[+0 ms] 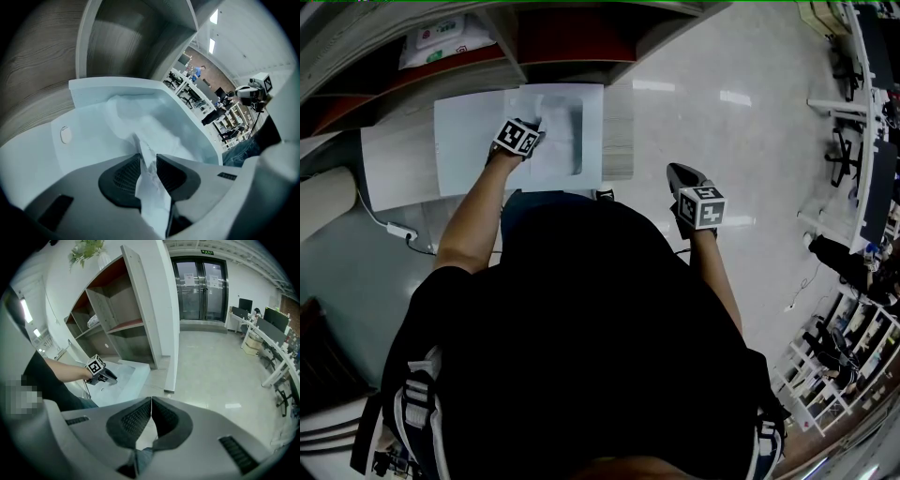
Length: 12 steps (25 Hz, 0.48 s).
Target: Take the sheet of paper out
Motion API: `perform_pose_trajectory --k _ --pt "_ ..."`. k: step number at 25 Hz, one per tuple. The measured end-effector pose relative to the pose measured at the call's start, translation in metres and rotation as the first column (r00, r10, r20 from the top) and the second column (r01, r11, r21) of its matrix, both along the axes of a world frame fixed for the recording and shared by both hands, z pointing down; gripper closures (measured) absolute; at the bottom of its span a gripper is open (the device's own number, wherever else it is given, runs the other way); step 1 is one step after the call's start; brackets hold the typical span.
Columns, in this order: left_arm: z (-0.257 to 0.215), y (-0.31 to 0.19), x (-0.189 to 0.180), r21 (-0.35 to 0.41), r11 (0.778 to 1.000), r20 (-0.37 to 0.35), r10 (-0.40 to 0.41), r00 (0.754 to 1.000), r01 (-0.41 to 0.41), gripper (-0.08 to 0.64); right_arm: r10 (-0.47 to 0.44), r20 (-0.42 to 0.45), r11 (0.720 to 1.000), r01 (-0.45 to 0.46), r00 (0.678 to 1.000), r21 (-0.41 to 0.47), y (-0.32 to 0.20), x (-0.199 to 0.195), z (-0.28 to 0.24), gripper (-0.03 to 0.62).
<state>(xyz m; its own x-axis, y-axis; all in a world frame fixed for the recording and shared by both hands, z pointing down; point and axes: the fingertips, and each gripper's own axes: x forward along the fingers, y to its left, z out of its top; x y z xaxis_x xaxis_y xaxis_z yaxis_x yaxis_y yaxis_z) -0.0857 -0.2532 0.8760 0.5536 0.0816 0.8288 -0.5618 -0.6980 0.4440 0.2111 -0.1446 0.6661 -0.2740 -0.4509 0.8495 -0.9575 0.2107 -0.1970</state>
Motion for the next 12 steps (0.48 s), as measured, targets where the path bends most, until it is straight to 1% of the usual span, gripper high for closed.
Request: perform_pose_trajectory --k 6,12 --pt "-0.0021 -0.0017 0.0006 0.027 0.999 0.022 0.021 1.000 -0.021 0.474 -0.010 0.002 1.000 0.010 1.000 -0.005 -0.0034 -0.0004 0.0025 0.578" --pt "-0.0041 -0.0031 -0.0036 0.028 0.999 0.027 0.021 0.999 -0.021 0.477 -0.024 0.006 1.000 0.024 1.000 -0.004 -0.0074 -0.0036 0.0010 0.578"
